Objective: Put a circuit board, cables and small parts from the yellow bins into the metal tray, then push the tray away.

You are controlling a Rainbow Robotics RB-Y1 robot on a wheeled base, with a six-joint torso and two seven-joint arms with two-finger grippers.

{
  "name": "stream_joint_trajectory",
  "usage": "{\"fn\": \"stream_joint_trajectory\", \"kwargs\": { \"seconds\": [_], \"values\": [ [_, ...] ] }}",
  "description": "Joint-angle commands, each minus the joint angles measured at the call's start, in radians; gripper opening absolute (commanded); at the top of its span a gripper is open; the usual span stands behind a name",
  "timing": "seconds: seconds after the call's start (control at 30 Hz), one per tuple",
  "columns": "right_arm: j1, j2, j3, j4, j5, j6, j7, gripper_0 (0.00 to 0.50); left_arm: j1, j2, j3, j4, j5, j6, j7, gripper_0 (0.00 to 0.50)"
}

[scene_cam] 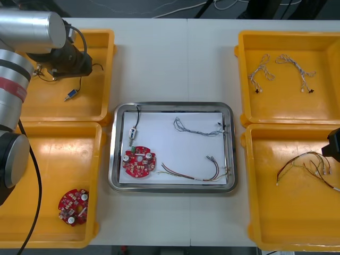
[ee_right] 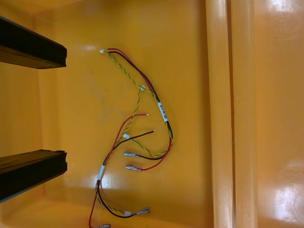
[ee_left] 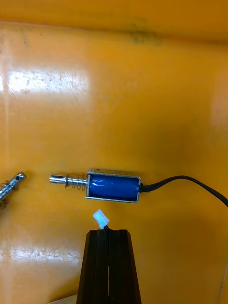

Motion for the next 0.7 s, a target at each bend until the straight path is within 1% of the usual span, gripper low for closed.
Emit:
{"fn": "stream_joint_trajectory", "kwargs": {
  "seconds": [0.03,0.17,0.2,0.23,0.27,0.3,0.33,0.37,0.4,0.43,0.47,0.5,0.6,0.7],
  "values": [
    [0.013,0.012,-0.031,-0.004,0.0,0.003,0.002,0.5,-0.06,0.052,0.02,-0.007,0.006,-0.023,-0.1,0.0],
    [0.013,0.012,-0.031,-0.004,0.0,0.003,0.002,0.5,-0.057,0.052,0.02,-0.005,0.006,-0.023,-0.097,0.001],
    [0.013,0.012,-0.031,-0.004,0.0,0.003,0.002,0.5,-0.057,0.052,0.02,-0.005,0.005,-0.023,-0.097,0.026],
    [0.013,0.012,-0.031,-0.004,0.0,0.003,0.002,0.5,-0.055,0.052,0.02,-0.005,0.006,-0.023,-0.096,0.091],
    [0.013,0.012,-0.031,-0.004,0.0,0.003,0.002,0.5,-0.055,0.052,0.02,-0.005,0.006,-0.023,-0.096,0.132],
    [0.013,0.012,-0.031,-0.004,0.0,0.003,0.002,0.5,-0.052,0.052,0.02,-0.005,0.008,-0.023,-0.097,0.222],
    [0.013,0.012,-0.031,-0.004,0.0,0.003,0.002,0.5,-0.052,0.052,0.02,-0.005,0.006,-0.023,-0.099,0.294],
    [0.013,0.012,-0.031,-0.004,0.0,0.003,0.002,0.5,-0.052,0.052,0.02,-0.005,0.006,-0.023,-0.099,0.319],
    [0.013,0.012,-0.031,-0.004,0.0,0.003,0.002,0.5,-0.053,0.052,0.02,-0.005,0.008,-0.023,-0.099,0.358],
    [0.013,0.012,-0.031,-0.004,0.0,0.003,0.002,0.5,-0.052,0.052,0.02,-0.005,0.008,-0.023,-0.099,0.377],
    [0.013,0.012,-0.031,-0.004,0.0,0.003,0.002,0.5,-0.052,0.052,0.02,-0.005,0.009,-0.017,-0.1,0.421],
    [0.013,0.012,-0.031,-0.004,0.0,0.003,0.002,0.5,-0.053,0.052,0.02,-0.007,0.009,-0.009,-0.102,0.445],
    [0.013,0.012,-0.031,-0.004,0.0,0.003,0.002,0.5,-0.053,0.055,0.024,-0.007,0.017,0.024,-0.109,0.465],
    [0.013,0.012,-0.031,-0.004,0.0,0.003,0.002,0.5,-0.053,0.063,0.037,-0.025,0.029,0.071,-0.154,0.478]
  ]
}}
